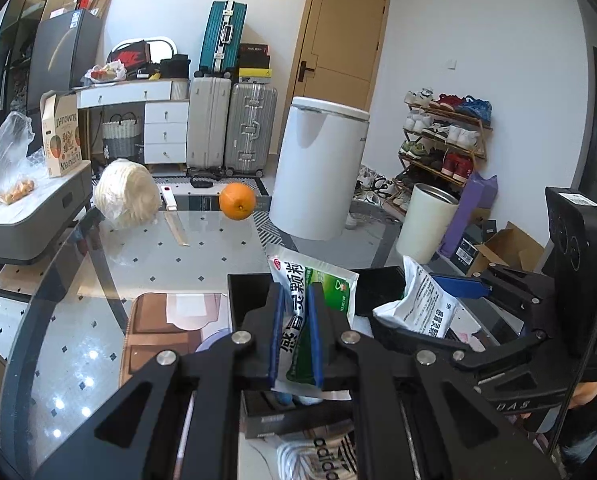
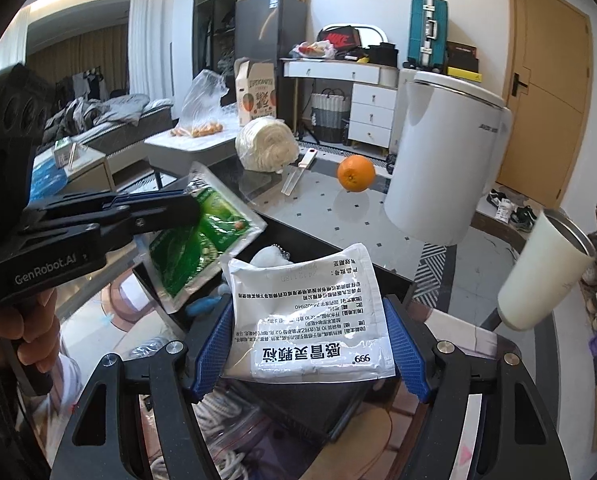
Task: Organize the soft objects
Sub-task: 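Open the left gripper over the box while the right releases the white packet inside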
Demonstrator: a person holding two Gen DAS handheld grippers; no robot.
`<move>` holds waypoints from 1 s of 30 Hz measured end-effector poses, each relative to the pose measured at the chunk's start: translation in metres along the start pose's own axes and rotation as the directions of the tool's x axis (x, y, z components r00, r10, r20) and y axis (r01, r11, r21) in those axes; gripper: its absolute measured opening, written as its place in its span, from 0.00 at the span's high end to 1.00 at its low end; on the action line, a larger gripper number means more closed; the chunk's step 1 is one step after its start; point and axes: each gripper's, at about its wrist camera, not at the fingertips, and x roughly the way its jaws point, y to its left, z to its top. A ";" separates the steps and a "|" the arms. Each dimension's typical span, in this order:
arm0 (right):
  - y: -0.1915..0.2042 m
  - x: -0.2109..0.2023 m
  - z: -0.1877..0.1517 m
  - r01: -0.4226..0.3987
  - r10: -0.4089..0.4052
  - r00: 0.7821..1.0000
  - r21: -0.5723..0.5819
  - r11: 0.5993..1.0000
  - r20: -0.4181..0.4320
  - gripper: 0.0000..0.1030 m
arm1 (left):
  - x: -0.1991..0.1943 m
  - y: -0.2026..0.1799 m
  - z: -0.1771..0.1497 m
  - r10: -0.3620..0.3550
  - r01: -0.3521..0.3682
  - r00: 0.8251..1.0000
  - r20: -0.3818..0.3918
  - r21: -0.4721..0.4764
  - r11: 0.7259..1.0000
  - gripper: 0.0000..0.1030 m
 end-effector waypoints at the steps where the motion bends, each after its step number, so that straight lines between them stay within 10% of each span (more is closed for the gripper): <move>1: 0.000 0.001 0.001 -0.007 0.007 1.000 -0.005 1.000 -0.001 0.29 | 0.002 0.000 0.000 -0.001 0.001 1.000 -0.004 -0.002 1.000 0.91; 30: 0.003 0.009 0.003 -0.032 0.028 0.999 -0.094 0.995 -0.035 0.19 | 0.027 -0.015 -0.024 0.005 0.005 0.983 -0.184 0.056 0.998 0.87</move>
